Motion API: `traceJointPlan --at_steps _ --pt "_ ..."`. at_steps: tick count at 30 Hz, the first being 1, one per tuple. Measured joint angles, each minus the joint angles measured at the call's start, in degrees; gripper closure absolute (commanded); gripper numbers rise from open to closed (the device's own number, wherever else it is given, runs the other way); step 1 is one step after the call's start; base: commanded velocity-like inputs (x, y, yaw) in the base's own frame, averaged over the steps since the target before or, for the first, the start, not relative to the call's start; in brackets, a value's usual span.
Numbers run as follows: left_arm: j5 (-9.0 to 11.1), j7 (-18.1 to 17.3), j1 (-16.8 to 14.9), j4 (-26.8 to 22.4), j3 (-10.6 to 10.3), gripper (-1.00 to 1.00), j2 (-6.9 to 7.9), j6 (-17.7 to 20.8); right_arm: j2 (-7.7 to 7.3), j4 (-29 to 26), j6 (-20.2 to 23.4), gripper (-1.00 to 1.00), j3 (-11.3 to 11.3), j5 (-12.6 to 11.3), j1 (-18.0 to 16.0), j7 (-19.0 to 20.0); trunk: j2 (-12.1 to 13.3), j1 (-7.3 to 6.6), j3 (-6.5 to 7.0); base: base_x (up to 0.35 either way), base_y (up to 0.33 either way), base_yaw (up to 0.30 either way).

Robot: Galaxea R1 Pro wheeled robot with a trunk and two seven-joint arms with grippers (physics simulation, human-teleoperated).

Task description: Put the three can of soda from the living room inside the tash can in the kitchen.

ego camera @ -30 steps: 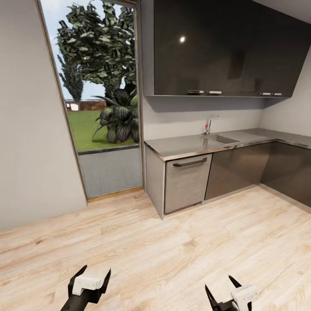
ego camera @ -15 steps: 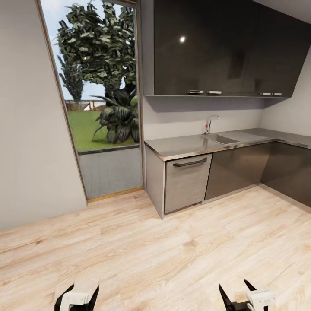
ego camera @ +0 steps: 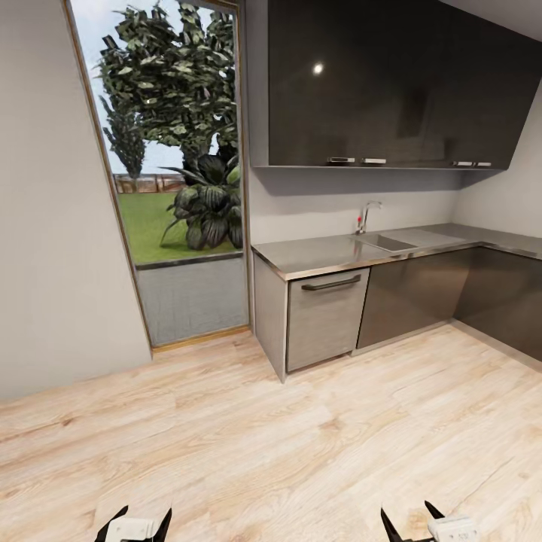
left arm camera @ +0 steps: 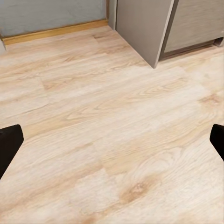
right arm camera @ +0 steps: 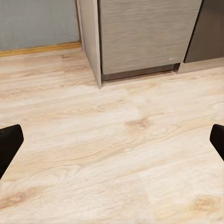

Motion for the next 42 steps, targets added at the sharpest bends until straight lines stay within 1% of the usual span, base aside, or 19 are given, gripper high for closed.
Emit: traceJointPlan --at_steps 42 --pt "-0.29 -0.04 -0.03 0.43 -0.04 -1.0 -0.03 0.02 0.0 0.62 0.0 -1.0 0.17 0.26 -0.01 0.0 0.0 0.0 0.0 0.0 0.0 0.0"
